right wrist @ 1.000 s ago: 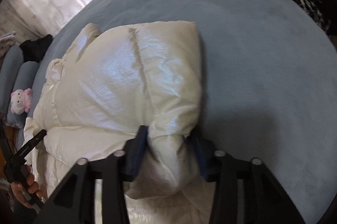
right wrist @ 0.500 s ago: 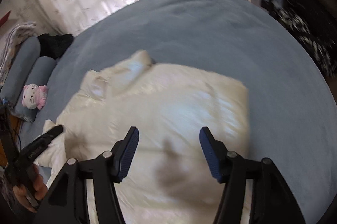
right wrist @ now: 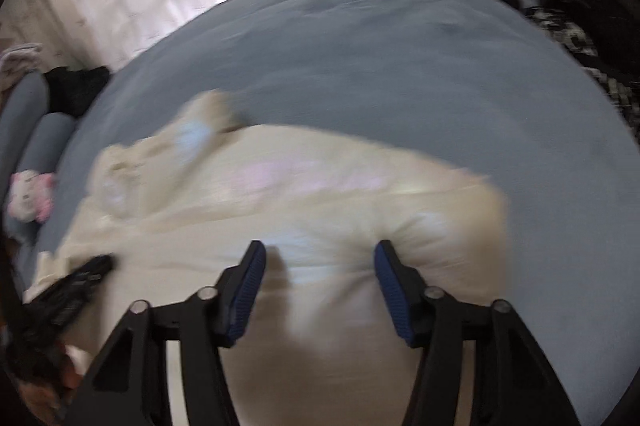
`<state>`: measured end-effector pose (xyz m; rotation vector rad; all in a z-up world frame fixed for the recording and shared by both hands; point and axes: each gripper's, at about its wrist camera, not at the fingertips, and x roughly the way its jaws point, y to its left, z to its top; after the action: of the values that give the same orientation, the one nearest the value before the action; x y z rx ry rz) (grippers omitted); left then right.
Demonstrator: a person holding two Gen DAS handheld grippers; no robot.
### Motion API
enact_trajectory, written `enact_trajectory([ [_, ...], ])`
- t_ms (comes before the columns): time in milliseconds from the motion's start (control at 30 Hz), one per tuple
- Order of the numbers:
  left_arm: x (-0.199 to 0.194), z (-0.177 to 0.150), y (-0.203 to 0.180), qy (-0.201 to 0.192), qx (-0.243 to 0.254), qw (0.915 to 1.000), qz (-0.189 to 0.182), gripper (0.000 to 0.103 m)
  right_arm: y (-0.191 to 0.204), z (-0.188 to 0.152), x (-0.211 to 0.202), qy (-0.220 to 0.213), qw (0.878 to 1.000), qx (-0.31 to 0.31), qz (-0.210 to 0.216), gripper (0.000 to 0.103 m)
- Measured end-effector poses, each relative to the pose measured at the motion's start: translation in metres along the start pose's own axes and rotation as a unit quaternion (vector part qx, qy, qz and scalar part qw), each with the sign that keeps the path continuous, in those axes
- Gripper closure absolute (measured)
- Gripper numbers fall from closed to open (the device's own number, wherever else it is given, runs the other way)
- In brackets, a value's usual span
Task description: Fold large clothes
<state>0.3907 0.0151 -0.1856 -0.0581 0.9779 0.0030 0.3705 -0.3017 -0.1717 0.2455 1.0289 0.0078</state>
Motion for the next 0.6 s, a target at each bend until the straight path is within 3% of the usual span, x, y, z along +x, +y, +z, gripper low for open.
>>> enact_trajectory([
  [133, 0.003, -0.001, 0.0, -0.002, 0.008, 1.0, 0.003, 0.075, -0.034, -0.002, -0.002, 0.001, 0.999, 0.014, -0.04, 0.052],
  [267, -0.01, 0.0, -0.002, -0.004, 0.012, 0.9999, 0.01, 0.075, -0.049, -0.005, -0.02, -0.003, 0.998, 0.038, -0.042, 0.052],
  [400, -0.041, -0.007, -0.002, -0.016, 0.015, 0.9997, -0.013, 0.074, -0.034, -0.017, -0.054, -0.022, 0.999, 0.038, -0.013, 0.051],
  [600, -0.076, -0.038, 0.003, -0.022, 0.018, 0.9986, -0.044, 0.072, 0.014, -0.048, -0.078, -0.018, 0.999, 0.004, 0.042, 0.051],
])
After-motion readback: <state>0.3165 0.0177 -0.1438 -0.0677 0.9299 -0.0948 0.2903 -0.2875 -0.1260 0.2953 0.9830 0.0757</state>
